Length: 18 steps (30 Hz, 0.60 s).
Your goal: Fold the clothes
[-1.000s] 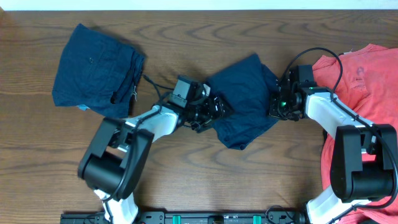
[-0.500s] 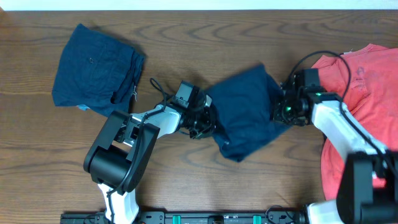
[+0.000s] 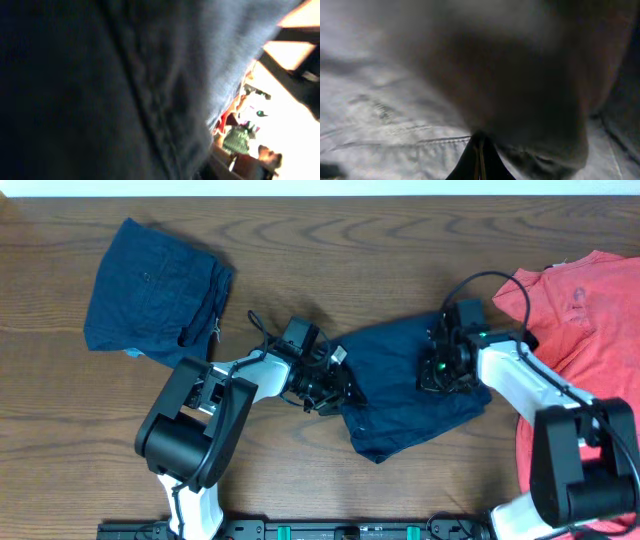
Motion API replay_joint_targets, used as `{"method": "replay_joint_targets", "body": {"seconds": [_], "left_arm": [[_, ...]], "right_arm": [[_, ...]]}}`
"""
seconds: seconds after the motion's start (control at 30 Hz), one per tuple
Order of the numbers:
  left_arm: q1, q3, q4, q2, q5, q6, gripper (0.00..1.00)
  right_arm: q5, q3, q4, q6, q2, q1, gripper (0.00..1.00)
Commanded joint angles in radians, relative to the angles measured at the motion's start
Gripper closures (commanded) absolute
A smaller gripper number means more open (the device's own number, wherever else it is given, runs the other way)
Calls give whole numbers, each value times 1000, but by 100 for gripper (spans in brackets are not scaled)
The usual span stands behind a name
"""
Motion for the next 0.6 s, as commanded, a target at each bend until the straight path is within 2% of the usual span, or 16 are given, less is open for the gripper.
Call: {"method": "replay_joint_targets", "body": {"seconds": [0.0,0.07,0.13,0.23,0.4,0.5,0.57], "left_arm": [[23,-29,-18,11,-96,48,37],[37,-29,-19,0,-96,74,15],[46,-29,-19,-2,-97,82,2],[36,-29,-18,-2,-147,69,1],[-26,-30,2,-2,-315,-71,0],[-85,-30,42,0,-391,-132,2],[-122,-30,76,4,-420,-152,6]], "right_arm": [[85,-11,9,53,46,-4,99],[86,-11,20,53,59,-5,99],[85,-11,30,53,64,-5,99],[85,-11,37,53,64,-5,99],[85,-11,35,52,64,-5,99],[85,-11,37,52,64,-5,99],[85,-11,37,52,64,-5,99]]}}
